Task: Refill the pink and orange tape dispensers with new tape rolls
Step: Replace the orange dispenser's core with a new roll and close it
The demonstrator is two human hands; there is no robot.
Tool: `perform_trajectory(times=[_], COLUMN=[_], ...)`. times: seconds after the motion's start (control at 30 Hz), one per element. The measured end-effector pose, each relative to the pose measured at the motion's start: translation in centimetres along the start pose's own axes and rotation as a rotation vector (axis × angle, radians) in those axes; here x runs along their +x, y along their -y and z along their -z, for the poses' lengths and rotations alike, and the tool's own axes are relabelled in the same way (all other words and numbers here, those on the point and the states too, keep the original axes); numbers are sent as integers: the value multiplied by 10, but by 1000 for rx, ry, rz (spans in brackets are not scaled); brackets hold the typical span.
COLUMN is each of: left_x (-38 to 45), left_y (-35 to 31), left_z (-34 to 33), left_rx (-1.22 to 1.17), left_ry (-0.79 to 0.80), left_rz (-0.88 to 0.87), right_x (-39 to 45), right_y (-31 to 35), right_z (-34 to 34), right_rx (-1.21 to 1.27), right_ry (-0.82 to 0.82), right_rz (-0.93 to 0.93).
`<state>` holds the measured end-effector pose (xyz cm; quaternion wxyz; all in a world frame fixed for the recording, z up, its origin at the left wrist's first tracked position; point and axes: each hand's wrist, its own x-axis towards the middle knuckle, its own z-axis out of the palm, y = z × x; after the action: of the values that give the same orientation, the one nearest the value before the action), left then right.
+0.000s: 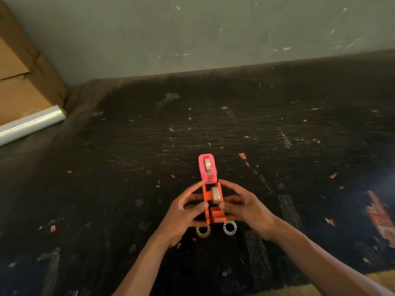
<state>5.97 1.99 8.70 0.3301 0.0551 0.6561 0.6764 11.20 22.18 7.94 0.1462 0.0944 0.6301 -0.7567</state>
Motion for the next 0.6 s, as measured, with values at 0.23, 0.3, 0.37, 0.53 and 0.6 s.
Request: perform_trajectory(times=[0.23, 0.3, 0.37, 0.53, 0.6], left_x=[-1, -2, -2, -1, -1], left_y=[3, 3, 2, 1, 2], left_z=[1, 0, 1, 1, 1], left_rx=[-40, -34, -28, -28, -41], left_ry=[-6, -7, -10, -11, -9], left_rz=[32, 32, 35, 63, 91], right_x=[0, 0, -1, -2, -2], right_y=[1, 2, 3, 3, 2], right_z=[-4, -6, -6, -7, -7], right_rx=[-41, -58, -67, -78, -64], right_ry=[20, 20, 19, 15, 5], right_rz=[6, 6, 4, 0, -11])
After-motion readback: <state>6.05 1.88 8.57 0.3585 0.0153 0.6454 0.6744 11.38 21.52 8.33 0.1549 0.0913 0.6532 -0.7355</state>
